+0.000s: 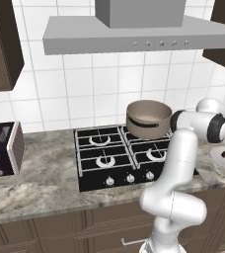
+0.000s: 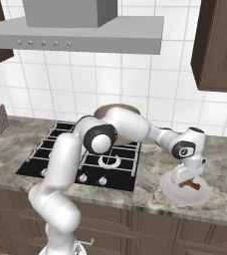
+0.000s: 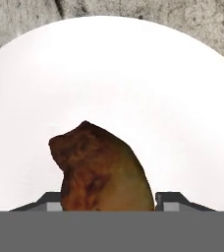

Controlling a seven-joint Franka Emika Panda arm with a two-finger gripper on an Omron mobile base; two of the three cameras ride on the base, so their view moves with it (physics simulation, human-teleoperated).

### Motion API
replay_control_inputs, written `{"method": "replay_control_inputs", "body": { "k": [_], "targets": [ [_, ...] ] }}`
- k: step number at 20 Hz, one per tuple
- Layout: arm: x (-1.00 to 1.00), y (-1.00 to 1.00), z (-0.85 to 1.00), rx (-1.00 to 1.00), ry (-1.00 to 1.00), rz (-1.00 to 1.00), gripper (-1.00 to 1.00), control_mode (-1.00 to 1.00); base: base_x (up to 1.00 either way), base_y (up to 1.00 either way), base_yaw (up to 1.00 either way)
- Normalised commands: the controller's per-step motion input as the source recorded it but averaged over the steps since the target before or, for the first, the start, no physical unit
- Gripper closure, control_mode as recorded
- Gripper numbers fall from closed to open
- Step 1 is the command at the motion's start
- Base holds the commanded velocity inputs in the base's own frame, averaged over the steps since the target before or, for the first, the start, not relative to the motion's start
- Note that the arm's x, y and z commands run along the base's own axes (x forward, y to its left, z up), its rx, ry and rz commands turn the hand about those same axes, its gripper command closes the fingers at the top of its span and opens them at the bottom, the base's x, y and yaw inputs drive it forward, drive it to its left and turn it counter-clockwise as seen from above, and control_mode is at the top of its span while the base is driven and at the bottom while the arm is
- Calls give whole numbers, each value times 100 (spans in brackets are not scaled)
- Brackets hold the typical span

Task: Retrieve the frozen meat and place it in the pot on a burner. Then turn the burner on.

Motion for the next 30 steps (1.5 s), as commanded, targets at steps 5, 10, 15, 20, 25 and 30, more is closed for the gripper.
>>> {"method": "replay_control_inputs", "body": {
  "k": [5,10,15,20,25,30],
  "targets": [
    [4,0,-1,0,-1,0,100,-100,0,0,0],
    [0,2,1,1,0,-1,100,-100,0,0,0],
    [-6,13,24,4,-8,-1,100,-100,0,0,0],
    [-21,25,39,0,-23,0,100,-100,0,0,0],
    [-43,12,47,0,-23,0,100,-100,0,0,0],
    [-36,37,42,-1,-17,0,100,-100,0,0,0]
  ]
}}
